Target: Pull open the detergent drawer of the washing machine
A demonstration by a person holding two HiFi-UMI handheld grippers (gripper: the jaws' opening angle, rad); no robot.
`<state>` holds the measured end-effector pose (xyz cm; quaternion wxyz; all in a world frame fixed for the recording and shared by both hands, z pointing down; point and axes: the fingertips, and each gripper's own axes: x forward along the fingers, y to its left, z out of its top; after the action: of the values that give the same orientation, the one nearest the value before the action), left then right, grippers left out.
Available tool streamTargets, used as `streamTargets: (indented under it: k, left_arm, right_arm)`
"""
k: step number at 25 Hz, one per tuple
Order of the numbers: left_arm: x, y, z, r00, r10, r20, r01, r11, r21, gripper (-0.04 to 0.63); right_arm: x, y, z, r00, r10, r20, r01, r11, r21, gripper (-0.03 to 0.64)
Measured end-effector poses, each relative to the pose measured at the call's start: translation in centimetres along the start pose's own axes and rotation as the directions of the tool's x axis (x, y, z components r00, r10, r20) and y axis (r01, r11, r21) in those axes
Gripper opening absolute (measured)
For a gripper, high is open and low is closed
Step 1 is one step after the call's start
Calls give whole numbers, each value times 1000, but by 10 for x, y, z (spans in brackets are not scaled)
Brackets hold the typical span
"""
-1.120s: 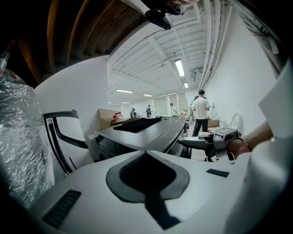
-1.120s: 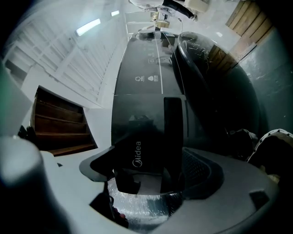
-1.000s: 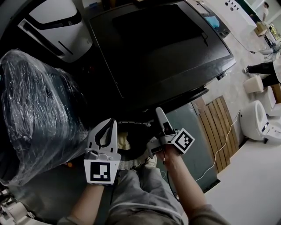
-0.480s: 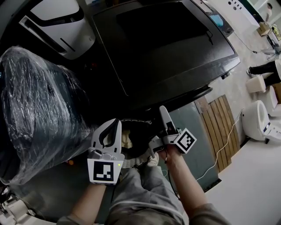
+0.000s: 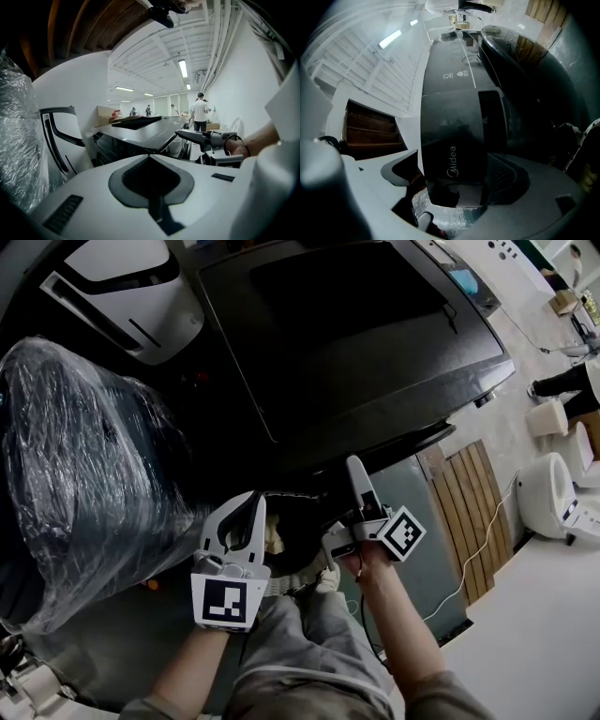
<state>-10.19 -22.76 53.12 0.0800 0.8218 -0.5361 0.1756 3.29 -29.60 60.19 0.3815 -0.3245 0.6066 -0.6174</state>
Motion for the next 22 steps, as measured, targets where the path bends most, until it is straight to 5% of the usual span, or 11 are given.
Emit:
streamTargets:
  k: [22]
  left_arm:
    - [-7,-3,2,1000,7,-14,-7,1000,0,15]
  right_arm:
    - [-12,-3,-1,998,-59,-15,59,998,-1,419]
